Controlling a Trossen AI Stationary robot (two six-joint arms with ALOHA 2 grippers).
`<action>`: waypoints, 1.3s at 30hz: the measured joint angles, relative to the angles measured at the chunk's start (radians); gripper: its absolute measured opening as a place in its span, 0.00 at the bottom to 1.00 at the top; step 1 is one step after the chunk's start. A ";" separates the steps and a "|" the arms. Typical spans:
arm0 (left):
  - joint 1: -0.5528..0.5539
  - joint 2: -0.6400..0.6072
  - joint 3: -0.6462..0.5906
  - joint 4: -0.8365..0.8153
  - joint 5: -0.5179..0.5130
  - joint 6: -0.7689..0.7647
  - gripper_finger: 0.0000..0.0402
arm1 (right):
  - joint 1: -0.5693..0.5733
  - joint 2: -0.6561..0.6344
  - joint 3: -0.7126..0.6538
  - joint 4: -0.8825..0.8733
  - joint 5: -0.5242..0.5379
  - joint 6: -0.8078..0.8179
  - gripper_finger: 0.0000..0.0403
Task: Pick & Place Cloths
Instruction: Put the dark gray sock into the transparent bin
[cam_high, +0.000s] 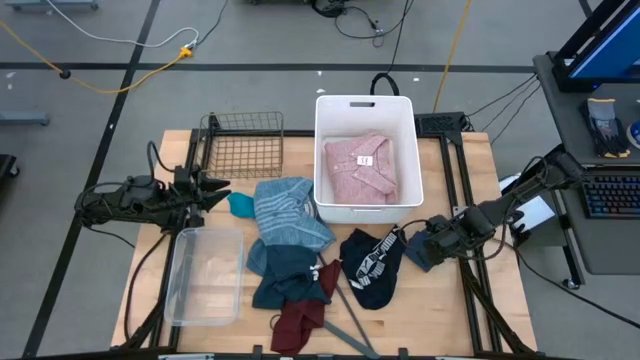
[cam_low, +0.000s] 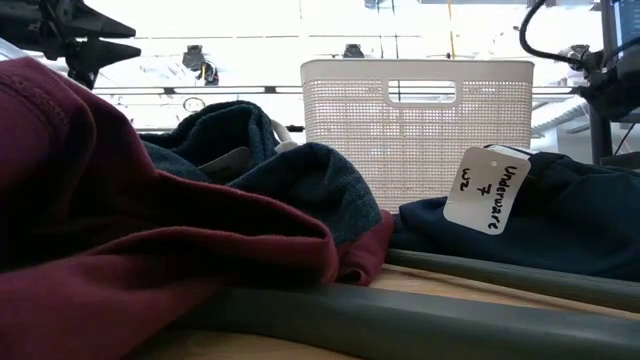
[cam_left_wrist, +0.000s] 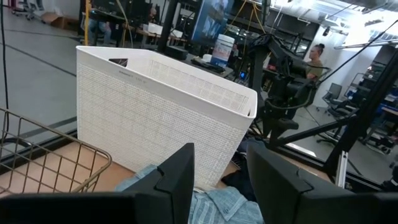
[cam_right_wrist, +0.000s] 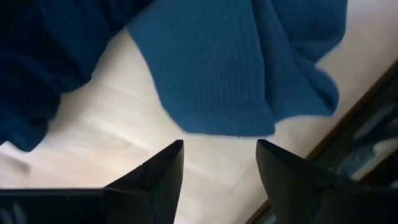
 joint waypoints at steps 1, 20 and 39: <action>0.000 0.000 0.000 -0.001 0.000 0.000 0.37 | 0.000 0.009 -0.009 0.008 0.001 0.005 0.47; 0.000 0.000 0.000 0.004 0.000 0.000 0.37 | -0.002 0.033 -0.139 0.113 0.009 0.153 0.42; 0.000 0.000 0.000 0.004 -0.001 0.025 0.37 | -0.002 0.032 -0.208 0.224 -0.003 0.221 0.09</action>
